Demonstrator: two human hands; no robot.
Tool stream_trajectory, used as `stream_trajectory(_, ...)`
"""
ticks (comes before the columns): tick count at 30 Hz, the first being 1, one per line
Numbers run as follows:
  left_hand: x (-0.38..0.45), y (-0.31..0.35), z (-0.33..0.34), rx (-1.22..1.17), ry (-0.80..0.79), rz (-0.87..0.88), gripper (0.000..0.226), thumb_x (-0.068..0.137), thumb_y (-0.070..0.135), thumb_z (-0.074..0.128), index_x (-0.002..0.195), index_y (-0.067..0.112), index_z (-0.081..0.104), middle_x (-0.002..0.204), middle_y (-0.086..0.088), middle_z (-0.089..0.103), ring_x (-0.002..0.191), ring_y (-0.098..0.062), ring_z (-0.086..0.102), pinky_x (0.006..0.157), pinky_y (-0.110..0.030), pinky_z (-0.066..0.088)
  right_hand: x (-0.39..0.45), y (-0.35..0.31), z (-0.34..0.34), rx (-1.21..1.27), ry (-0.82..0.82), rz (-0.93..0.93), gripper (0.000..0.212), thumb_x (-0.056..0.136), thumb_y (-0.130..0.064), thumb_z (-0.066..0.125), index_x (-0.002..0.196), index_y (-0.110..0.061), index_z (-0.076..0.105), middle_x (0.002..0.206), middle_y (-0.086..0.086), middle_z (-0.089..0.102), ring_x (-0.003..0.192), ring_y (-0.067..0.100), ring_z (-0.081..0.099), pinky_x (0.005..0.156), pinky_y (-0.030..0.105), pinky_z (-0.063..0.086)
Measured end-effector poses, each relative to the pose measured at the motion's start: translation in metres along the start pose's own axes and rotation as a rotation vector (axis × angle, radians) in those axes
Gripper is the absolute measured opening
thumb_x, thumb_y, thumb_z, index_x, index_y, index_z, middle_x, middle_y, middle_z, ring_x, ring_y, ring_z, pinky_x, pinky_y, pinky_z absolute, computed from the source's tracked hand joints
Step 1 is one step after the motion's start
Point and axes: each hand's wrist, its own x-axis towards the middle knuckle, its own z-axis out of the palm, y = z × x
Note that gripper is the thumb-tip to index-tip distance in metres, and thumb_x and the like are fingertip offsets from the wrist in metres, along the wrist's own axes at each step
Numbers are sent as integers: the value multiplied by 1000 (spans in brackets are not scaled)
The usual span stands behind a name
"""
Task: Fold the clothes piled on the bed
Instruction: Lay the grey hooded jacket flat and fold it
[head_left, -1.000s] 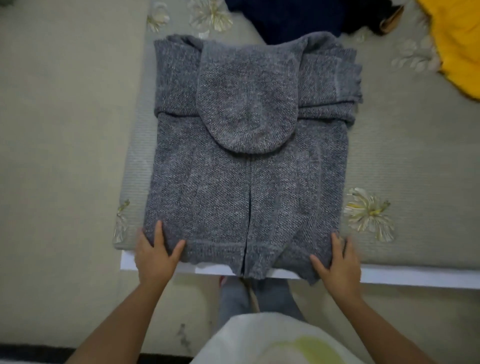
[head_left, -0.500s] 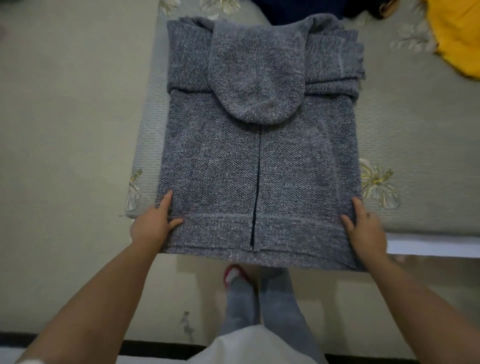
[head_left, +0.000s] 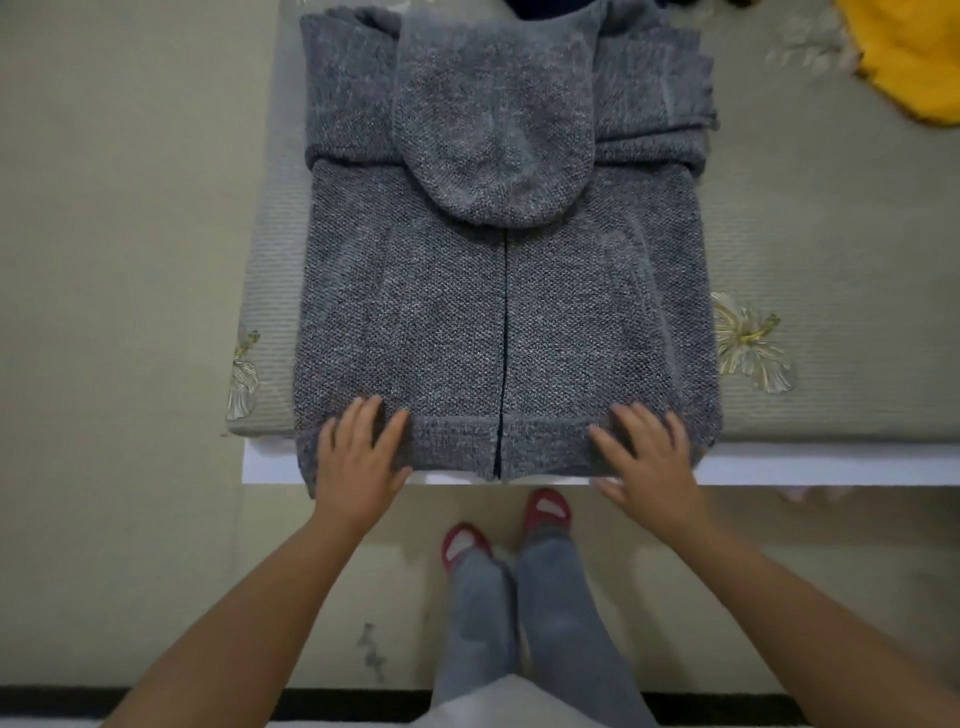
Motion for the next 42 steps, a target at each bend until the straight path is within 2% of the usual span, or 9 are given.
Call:
stream_trajectory(3,-14,19,11,-196,-33,-96,68,54,19,88,114,4,59,86,-26,61,75,-41,59,59,-47,52,-3,-6,5,32,-30,-106,44,72,-39,49,108,-14,51,107,16,59,101,29,48,84,42,42)
stream_trajectory(5,-26,32,18,-335,-125,-192,56,68,23,73,118,1,59,72,-26,58,60,-40,58,50,-40,50,-8,-14,1,221,-62,186,42,76,-36,50,99,-3,62,82,17,63,80,32,58,68,36,52)
stream_trajectory(8,-40,51,22,-510,-281,-215,59,86,28,53,139,7,36,100,-27,61,92,-41,58,74,-40,47,-16,-42,-13,788,-187,989,37,87,-25,60,112,3,59,75,7,57,69,20,55,64,28,45)
stream_trajectory(10,-44,62,24,-697,-317,-342,65,92,25,53,145,14,18,128,-22,51,117,-35,48,92,-36,39,-17,-60,-10,1231,-125,1475,33,90,-21,57,116,-1,51,87,4,55,70,9,51,59,19,46)
stream_trajectory(13,-41,69,21,-872,-249,-502,71,90,22,54,146,18,10,142,-19,36,128,-32,39,101,-37,35,3,-80,-7,1597,78,1783,37,91,-26,52,124,-16,38,107,9,48,90,14,52,84,33,51)
stream_trajectory(17,-38,65,19,-884,-268,-485,76,90,22,55,146,18,4,149,-13,27,135,-27,29,104,-29,28,27,-91,-3,1649,185,1869,63,90,-27,55,142,-24,18,145,8,29,130,27,36,103,42,38)
stream_trajectory(24,-35,57,18,-910,-295,-492,76,91,23,54,146,21,3,150,-11,25,137,-24,26,106,-30,26,53,-98,13,1663,304,1868,81,83,-24,66,144,-30,13,140,-2,29,118,19,42,95,39,40)
stream_trajectory(34,-39,45,21,-898,-359,-528,77,91,26,53,146,22,-2,150,-12,25,134,-28,32,105,-33,29,70,-100,20,1593,271,1947,98,81,-32,68,146,-33,-6,154,3,13,137,27,27,110,49,28)
stream_trajectory(42,-40,28,14,-875,-381,-520,74,92,26,51,146,23,0,149,-12,27,134,-27,33,105,-32,29,84,-107,15,1638,445,1999,98,82,-24,67,146,-31,-7,154,4,15,138,25,25,112,45,25)
